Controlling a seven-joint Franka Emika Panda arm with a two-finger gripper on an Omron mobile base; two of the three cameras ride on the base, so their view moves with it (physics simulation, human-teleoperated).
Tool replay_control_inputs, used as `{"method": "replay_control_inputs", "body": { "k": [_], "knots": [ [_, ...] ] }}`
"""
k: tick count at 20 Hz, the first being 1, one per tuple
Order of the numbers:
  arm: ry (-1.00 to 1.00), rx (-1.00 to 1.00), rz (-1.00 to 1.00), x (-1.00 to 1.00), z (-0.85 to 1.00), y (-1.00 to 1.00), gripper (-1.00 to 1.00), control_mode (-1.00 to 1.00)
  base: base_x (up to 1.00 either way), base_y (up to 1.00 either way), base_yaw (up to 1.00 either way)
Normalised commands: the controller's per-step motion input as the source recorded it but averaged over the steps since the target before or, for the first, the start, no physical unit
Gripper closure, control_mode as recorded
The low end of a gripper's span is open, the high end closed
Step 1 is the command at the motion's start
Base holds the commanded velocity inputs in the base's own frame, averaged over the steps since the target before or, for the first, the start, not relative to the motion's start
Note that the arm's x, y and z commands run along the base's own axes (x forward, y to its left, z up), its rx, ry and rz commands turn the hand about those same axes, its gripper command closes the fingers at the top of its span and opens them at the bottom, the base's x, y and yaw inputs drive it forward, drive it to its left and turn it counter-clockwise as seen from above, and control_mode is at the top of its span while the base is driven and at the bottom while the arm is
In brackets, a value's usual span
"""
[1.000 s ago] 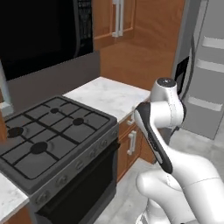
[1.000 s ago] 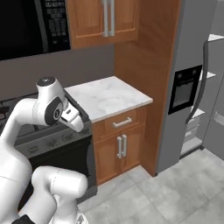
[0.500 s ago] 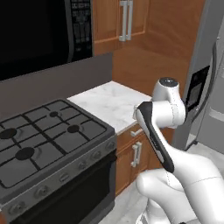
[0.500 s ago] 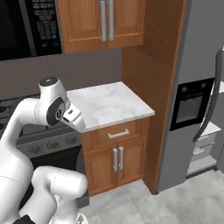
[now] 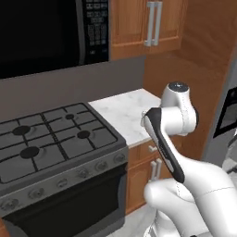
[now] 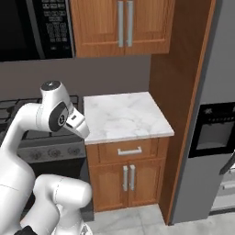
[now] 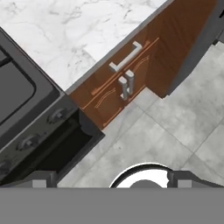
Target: Pick the egg and butter from the fridge and place them by the bowl for mixing.
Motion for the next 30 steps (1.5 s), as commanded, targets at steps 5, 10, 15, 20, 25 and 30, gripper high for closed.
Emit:
{"method": "replay_control_inputs", "body": {
  "k": [5, 10, 15, 20, 25, 30],
  "knots": [
    [0.0, 0.0, 0.0, 0.0, 0.0, 0.0, -1.0, 1.0, 0.06, -0.59, 0.35],
    [0.0, 0.0, 0.0, 0.0, 0.0, 0.0, -1.0, 1.0, 0.01, -0.66, 0.27],
    [0.0, 0.0, 0.0, 0.0, 0.0, 0.0, -1.0, 1.0, -0.11, -0.75, 0.12],
    [0.0, 0.0, 0.0, 0.0, 0.0, 0.0, -1.0, 1.0, -0.14, -0.79, 0.01],
    [0.0, 0.0, 0.0, 0.0, 0.0, 0.0, -1.0, 1.0, -0.4, -0.55, -0.01],
    [0.0, 0.0, 0.0, 0.0, 0.0, 0.0, -1.0, 1.0, -0.31, -0.43, 0.0]
  ]
}}
